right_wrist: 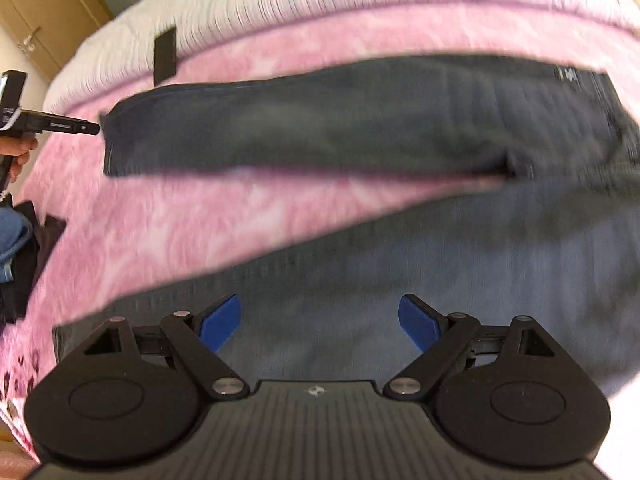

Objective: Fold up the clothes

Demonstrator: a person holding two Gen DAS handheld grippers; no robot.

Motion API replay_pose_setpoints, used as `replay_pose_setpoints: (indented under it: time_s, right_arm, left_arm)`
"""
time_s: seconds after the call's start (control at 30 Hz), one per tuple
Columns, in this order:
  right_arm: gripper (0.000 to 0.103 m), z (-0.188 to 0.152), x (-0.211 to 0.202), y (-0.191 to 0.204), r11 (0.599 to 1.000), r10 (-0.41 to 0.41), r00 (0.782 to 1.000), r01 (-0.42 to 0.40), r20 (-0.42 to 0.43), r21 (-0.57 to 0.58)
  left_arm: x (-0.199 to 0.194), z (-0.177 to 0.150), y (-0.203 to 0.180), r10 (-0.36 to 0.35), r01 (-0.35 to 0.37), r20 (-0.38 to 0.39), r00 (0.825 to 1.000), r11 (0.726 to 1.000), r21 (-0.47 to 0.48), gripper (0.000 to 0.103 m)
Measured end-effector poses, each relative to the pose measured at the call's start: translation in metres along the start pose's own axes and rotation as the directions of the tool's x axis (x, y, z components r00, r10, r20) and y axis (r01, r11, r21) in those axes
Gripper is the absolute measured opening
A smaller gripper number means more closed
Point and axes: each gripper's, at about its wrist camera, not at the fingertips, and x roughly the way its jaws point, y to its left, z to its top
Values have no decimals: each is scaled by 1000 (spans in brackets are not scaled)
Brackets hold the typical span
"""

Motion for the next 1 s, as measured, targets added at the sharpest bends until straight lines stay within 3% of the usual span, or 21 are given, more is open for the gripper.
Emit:
replay_pose_setpoints:
  time_s: [0.17, 0.3, 0.4, 0.53, 0.57, 0.67, 0.87, 1.0]
  right_arm:
    - [88, -40, -2, 4, 996, -56, 997, 59, -59, 62]
    - [88, -63, -9, 1, 980, -134, 989, 141, -61, 137]
    - [88, -80, -16, -9, 953, -172, 984, 176, -37, 245]
    - [87, -101, -25, -31, 904, -223, 975, 209, -7, 372]
    - [85, -104, -29, -40, 887, -237, 972, 214, 5, 409]
    - [82, -112, -44, -68, 838, -278, 960, 221, 42, 499]
    - [77, -108, -80, -145, 783, -372, 919, 236, 130, 576]
    - [74, -98, -99, -221, 754, -408, 891, 205, 200, 624]
  left_arm:
    - [-19, -58, -48, -29, 33, -35, 999, 994, 107, 52]
    - [-39, -122, -90, -114, 130, -105, 988, 980, 154, 52]
    - [-58, -162, -119, -176, 201, -129, 976, 956, 214, 52]
    - [-89, -196, -154, -228, 245, -88, 970, 915, 321, 52]
    - [-96, -203, -164, -242, 252, -75, 967, 900, 356, 52]
    - [-115, -219, -200, -280, 249, -20, 960, 816, 522, 52]
    - [-128, -233, -280, -361, 254, 11, 933, 677, 691, 52]
    - [-124, -221, -350, -396, 249, 26, 918, 626, 739, 45]
